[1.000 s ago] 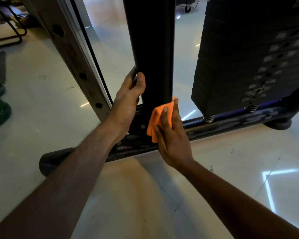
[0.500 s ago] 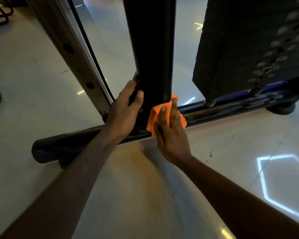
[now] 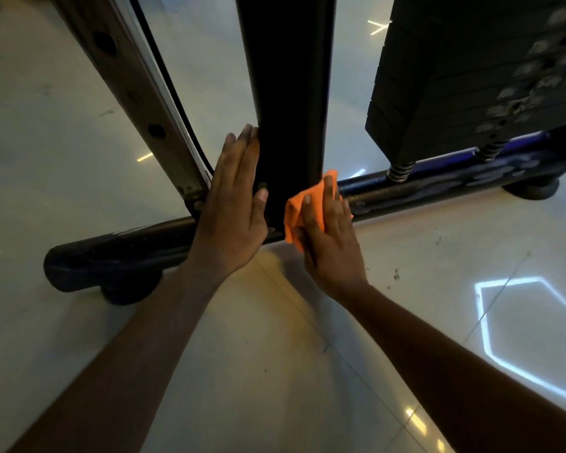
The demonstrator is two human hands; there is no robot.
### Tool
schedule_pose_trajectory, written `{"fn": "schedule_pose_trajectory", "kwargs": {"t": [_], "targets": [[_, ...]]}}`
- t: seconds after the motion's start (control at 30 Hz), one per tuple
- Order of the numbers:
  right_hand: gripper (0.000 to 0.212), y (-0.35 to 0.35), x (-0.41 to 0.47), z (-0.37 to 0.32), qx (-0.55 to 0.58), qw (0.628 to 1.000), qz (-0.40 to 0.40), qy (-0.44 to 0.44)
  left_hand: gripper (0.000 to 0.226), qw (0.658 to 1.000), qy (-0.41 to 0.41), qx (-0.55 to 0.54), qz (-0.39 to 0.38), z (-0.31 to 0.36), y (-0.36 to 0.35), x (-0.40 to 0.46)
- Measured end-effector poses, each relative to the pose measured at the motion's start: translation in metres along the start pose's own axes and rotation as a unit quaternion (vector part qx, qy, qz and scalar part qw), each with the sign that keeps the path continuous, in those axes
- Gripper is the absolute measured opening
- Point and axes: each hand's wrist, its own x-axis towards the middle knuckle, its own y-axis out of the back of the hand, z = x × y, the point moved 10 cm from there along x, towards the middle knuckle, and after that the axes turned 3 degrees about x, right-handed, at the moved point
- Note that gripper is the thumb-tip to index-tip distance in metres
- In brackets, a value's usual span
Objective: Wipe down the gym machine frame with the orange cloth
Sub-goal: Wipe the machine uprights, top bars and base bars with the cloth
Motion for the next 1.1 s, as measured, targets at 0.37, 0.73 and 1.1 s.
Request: {"fn": "schedule_pose_trajectory", "kwargs": {"t": [0.37, 0.73, 1.1], "targets": [[0.089, -0.007, 0.009, 0.014, 0.019, 0.998, 0.018, -0.056, 0.096, 0.992, -0.033, 0.120, 0.034, 0.005, -0.011, -0.010], [0.084, -0.012, 0.015, 0.005, 0.107, 0.972, 0.078, -0.196, 0.098, 0.989, -0.029, 0.139, 0.045, 0.006, -0.012, -0.011], [0.076, -0.009, 0.009, 0.013, 0.107, 0.968, 0.057, -0.220, 0.110, 0.985, -0.024, 0.162, 0.061, 0.007, -0.015, -0.013]]}}
